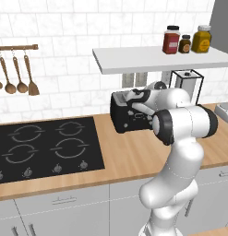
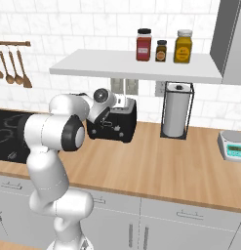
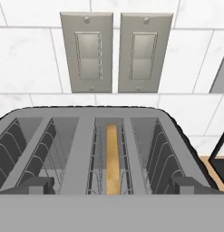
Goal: Start the toaster. Once the lever pops up, take the bread to the plate on the dining counter.
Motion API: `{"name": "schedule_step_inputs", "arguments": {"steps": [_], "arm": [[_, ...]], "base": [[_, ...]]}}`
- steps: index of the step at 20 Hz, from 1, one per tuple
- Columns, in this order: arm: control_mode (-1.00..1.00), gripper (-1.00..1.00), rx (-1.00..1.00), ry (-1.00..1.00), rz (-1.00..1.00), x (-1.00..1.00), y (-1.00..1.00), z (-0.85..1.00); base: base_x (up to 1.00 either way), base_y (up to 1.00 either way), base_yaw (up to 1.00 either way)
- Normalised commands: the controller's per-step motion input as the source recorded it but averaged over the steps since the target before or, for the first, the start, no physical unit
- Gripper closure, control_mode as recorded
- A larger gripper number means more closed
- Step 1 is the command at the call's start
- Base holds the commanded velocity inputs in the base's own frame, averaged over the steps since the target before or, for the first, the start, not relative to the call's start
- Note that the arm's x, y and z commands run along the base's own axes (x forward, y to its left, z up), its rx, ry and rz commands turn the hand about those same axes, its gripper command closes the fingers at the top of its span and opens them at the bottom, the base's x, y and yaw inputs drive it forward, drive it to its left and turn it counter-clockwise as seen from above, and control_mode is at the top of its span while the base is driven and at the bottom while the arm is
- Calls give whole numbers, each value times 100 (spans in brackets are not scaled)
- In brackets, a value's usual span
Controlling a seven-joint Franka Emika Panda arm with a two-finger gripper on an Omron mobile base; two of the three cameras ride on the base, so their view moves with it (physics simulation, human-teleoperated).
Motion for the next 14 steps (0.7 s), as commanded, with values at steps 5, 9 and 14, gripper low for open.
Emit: {"name": "schedule_step_inputs", "arguments": {"steps": [5,9,14], "arm": [[-100,-100,0,0,0,0,0,0],[-100,-100,0,0,0,0,0,0],[-100,-100,0,0,0,0,0,0]], "base": [[0,0,0],[0,0,0],[0,0,0]]}}
